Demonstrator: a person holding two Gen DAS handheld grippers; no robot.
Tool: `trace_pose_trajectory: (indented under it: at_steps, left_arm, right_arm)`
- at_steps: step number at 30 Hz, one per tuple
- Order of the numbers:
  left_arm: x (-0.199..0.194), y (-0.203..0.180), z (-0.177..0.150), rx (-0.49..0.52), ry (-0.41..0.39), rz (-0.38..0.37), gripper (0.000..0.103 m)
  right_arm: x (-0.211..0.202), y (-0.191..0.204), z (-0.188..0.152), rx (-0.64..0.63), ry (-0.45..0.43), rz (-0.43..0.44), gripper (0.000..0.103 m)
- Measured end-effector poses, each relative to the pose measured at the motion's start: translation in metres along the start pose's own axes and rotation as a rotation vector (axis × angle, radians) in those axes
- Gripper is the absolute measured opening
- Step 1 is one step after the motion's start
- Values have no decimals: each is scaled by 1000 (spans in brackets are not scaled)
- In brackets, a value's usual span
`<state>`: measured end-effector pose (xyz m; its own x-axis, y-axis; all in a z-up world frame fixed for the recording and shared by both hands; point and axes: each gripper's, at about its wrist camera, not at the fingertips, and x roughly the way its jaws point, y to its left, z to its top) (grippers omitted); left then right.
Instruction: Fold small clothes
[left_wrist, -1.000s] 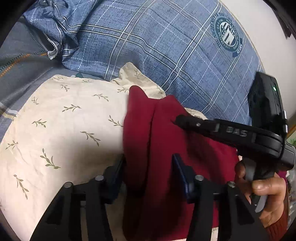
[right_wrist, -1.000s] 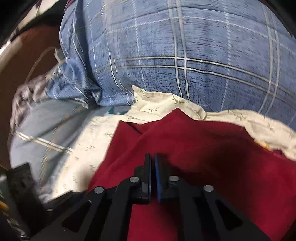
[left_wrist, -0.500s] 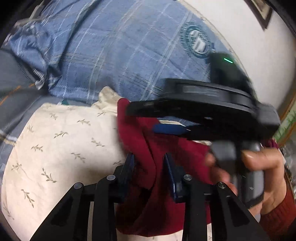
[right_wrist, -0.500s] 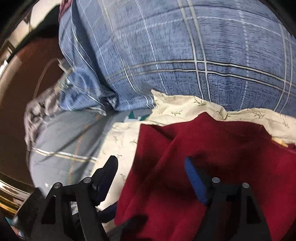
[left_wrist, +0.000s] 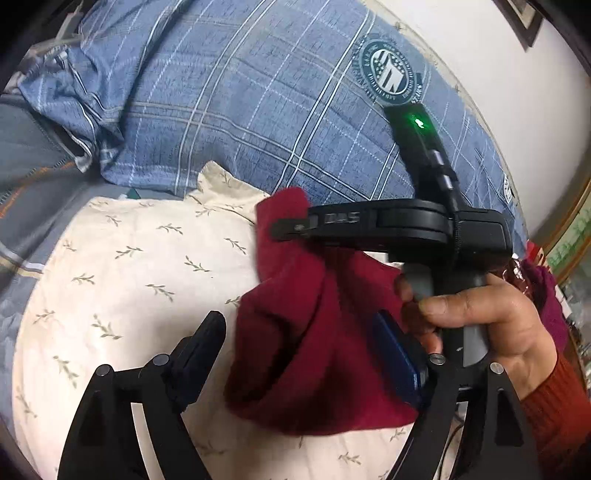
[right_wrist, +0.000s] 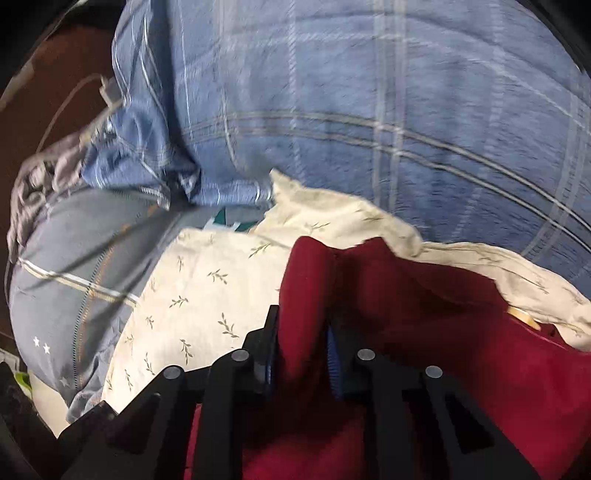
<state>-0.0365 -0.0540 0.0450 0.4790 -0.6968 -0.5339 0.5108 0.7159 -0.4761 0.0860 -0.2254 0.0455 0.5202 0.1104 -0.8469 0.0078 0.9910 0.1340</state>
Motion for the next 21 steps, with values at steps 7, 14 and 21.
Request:
trace_pose_trajectory:
  at_steps: [7,14,21]
  left_arm:
    - [8,-10,-4,58,10,46,80]
    - [0,-28,-10,110,17,6,26]
    - [-20,-69,-3,143,2,-57,19]
  right_arm:
    - [-22,-17,-9,45,-50,48,19]
    - [-47,-37,-23,91,-104,108,16]
    - [-105,-65,-34,115,-181,126,15]
